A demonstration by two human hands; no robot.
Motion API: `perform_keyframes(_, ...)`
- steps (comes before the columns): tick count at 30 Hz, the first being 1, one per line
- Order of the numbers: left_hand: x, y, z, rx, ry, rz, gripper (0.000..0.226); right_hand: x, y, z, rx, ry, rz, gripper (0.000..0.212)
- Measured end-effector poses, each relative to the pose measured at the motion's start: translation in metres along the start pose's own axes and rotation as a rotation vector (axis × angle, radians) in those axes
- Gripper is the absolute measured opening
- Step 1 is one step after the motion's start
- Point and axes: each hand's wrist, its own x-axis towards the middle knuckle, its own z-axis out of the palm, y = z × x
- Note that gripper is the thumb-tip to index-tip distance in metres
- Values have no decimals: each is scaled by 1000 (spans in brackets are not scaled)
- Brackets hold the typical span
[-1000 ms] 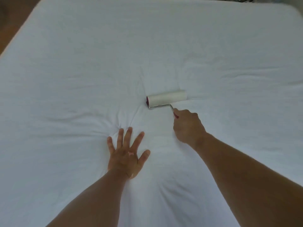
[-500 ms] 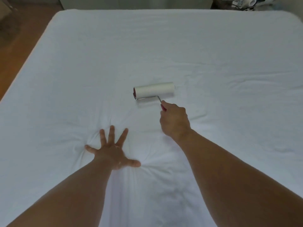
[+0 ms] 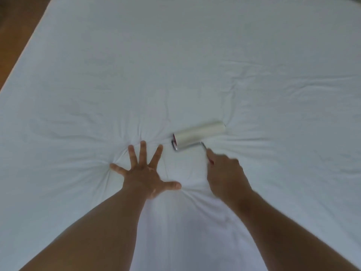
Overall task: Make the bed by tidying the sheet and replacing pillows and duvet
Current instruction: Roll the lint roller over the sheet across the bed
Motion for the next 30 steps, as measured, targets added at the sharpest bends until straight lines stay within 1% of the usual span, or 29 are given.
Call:
perform_keyframes(1, 0, 0, 1, 9, 16, 2, 134, 21, -7, -2, -9, 59, -34, 52)
perform_keyframes(4, 1, 1, 6, 37, 50, -2, 133, 58, -19, -8, 120, 1, -2, 28)
perform_keyframes(5, 2, 0, 7, 45, 56, -3, 133, 55, -19, -7, 136, 1, 3, 23)
perform_keyframes(6, 2, 0, 7, 50, 55, -4, 133, 43, -14, -5, 158, -1, 10, 21)
perform_keyframes(9, 3, -2, 9, 37, 61, 9, 133, -37, 10, 7, 209, -40, 106, 41)
perform_keyframes(12, 1, -3, 9, 44, 80, 17, 132, -109, 29, 14, 224, -137, 219, 47)
perform_keyframes(14, 0, -3, 9, 46, 87, 19, 132, -116, 27, 16, 220, -131, 227, 47)
perform_keyframes(17, -1, -3, 8, 30, 107, 30, 128, -78, 11, 18, 161, -66, 153, 42)
perform_keyframes(19, -8, -7, 14, 51, 170, 46, 116, -46, 2, 16, 148, -39, 110, 35)
perform_keyframes(21, -19, -15, 27, 105, 309, 88, 98, -38, -1, 12, 150, -33, 105, 34)
perform_keyframes(23, -35, -29, 45, 130, 423, 139, 87, -62, 6, 18, 154, -18, 103, 33)
perform_keyframes(25, -55, -41, 64, 115, 481, 181, 81, -111, 16, 26, 176, -8, 132, 36)
perform_keyframes(28, -79, -50, 85, 92, 509, 206, 77, -177, 25, 33, 268, -92, 272, 44)
perform_keyframes(30, -83, -52, 90, 91, 499, 190, 76, -185, 21, 31, 258, -115, 297, 45)
